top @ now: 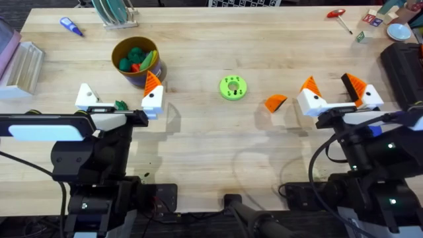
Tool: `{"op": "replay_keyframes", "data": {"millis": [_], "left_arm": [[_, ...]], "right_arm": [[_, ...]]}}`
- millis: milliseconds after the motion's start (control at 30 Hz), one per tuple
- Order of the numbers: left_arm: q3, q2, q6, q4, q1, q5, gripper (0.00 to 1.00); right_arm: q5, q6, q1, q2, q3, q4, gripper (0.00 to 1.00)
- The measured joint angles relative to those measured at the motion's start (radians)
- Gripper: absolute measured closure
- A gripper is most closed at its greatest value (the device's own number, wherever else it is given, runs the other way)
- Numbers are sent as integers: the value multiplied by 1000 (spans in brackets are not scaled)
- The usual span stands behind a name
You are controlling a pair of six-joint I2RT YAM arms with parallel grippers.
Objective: Pick up the gripper from the table and insert it into the empty holder that is missing its gripper. Then pick up a screw, insert it into the mounting hole, and use the screwdriver to tighten it. Finally, clean up the table by picking up the vegetable and placing it into the bucket.
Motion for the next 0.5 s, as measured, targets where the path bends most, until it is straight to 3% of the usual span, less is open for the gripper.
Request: {"op": "replay_keyframes", "data": {"millis": [400, 500], "left_arm": [[2, 0, -16, -10, 0, -30, 15], [41, 0, -65, -120, 0, -53, 16]], "right_arm": [[11, 0, 0, 0, 0, -2, 112], [16, 0, 0, 1, 18, -45, 112]]}}
